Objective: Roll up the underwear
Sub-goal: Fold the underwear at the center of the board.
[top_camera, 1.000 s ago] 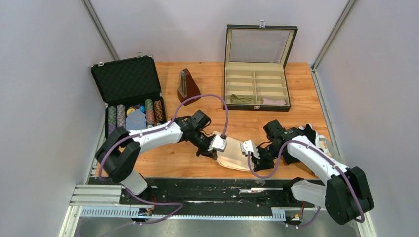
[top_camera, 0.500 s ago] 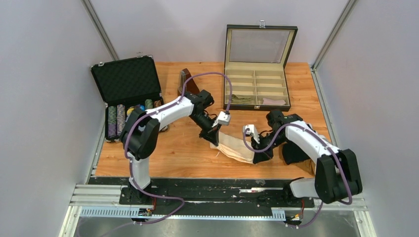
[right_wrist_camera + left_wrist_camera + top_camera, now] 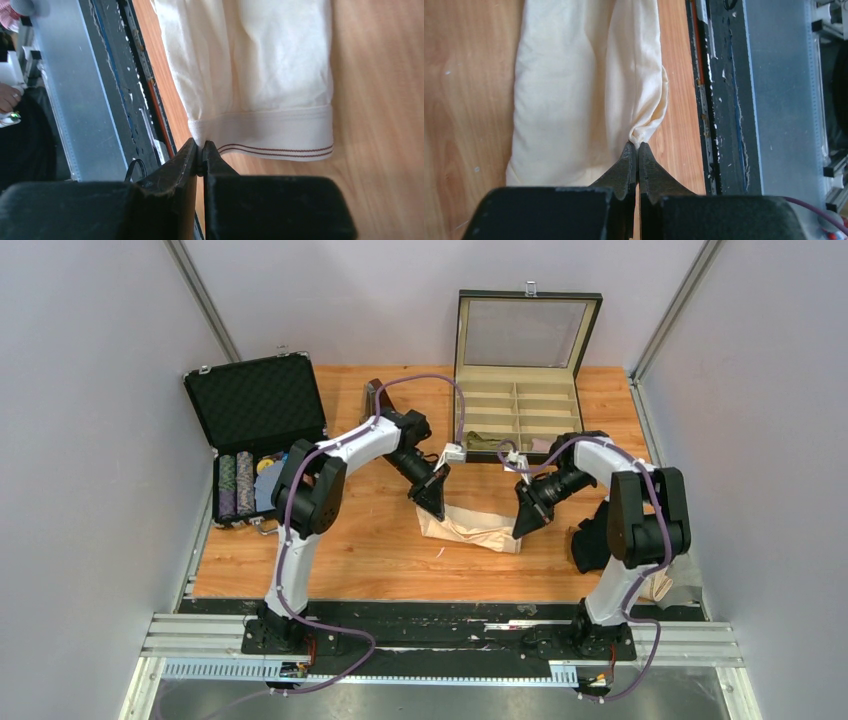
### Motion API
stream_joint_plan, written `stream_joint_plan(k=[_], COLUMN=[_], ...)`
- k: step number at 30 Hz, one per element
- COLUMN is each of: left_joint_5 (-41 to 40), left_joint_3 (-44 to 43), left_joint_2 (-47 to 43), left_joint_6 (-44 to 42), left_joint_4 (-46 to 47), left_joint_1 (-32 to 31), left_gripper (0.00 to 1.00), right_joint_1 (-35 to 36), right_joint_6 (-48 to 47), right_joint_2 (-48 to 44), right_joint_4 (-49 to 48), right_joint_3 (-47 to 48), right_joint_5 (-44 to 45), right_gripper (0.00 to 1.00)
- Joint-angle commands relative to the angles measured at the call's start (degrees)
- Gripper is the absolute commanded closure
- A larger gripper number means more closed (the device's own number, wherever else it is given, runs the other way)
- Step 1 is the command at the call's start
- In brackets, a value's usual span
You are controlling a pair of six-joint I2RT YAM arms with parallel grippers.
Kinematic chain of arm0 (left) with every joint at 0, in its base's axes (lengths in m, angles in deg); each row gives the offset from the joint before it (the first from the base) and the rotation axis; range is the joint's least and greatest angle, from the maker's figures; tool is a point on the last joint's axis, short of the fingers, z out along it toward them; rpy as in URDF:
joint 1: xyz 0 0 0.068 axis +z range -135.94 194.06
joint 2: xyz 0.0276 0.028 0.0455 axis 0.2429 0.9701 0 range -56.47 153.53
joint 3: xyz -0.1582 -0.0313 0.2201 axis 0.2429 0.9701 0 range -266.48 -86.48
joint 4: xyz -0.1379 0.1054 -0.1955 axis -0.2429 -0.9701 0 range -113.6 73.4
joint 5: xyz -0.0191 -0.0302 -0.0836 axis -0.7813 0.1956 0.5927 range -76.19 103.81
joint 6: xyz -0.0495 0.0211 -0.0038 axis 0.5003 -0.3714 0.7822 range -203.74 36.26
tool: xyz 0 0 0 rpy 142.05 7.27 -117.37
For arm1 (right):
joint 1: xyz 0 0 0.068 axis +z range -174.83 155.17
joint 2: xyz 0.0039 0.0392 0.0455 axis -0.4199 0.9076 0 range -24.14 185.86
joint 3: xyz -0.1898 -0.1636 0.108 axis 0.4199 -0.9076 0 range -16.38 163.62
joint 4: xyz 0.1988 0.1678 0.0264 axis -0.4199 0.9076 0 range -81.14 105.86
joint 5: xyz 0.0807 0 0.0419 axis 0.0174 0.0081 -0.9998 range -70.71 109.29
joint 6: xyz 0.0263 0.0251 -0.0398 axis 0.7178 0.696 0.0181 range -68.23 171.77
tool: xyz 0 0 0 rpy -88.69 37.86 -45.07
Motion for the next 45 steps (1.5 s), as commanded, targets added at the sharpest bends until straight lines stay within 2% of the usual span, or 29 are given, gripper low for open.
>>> stream_joint_plan(k=[1, 4, 11, 17, 23, 27, 32, 37, 41, 45], left_joint_5=[3.85, 4.93, 3.85, 0.92, -0.28, -0.23, 2.51, 5.04, 3.83, 2.16], left_joint_3=[-3.25, -3.84, -5.64, -5.45, -4.67, -3.12, 3.15, 11.49, 15.27, 12.08], left_joint_2=[1.58, 2.32, 5.41, 6.50, 6.67, 4.61, -0.06, -5.23, -8.20, -6.81], left_joint_6=[7.90, 15.69, 27.13, 29.47, 29.57, 27.08, 21.95, 11.25, 9.07, 9.53], left_joint_4=[1.68, 6.86, 12.41, 14.53, 15.10, 13.82, 10.54, -0.89, -2.25, -3.36], left_joint_1=[2.88, 4.51, 6.80, 7.57, 8.21, 8.57, 8.10, 5.93, 5.32, 5.46], left_gripper=[1.00, 1.00, 1.00, 1.00, 1.00, 1.00, 1.00, 1.00, 1.00, 1.00], right_joint_1=[-2.06, -2.49, -3.59, -3.52, -2.08, -0.91, 2.10, 5.18, 5.04, 3.97], right_joint_6=[0.78, 0.94, 5.29, 10.90, 12.15, 11.13, 10.34, 10.42, 11.50, 12.60], right_joint_2=[4.78, 7.71, 14.47, 20.32, 22.24, 19.78, 12.04, 4.34, 3.37, 6.25], right_joint_4=[4.33, 4.92, 6.14, 7.57, 8.40, 7.89, 5.02, 6.46, 6.53, 7.20], right_joint_3=[6.39, 9.31, 17.90, 26.28, 31.90, 28.59, 15.86, 6.03, 3.84, 5.14], right_joint_5=[-4.65, -4.29, -4.61, -6.30, -5.91, -3.77, -0.92, -3.27, -3.25, -4.18], right_gripper=[1.00, 1.00, 1.00, 1.00, 1.00, 1.00, 1.00, 1.00, 1.00, 1.00])
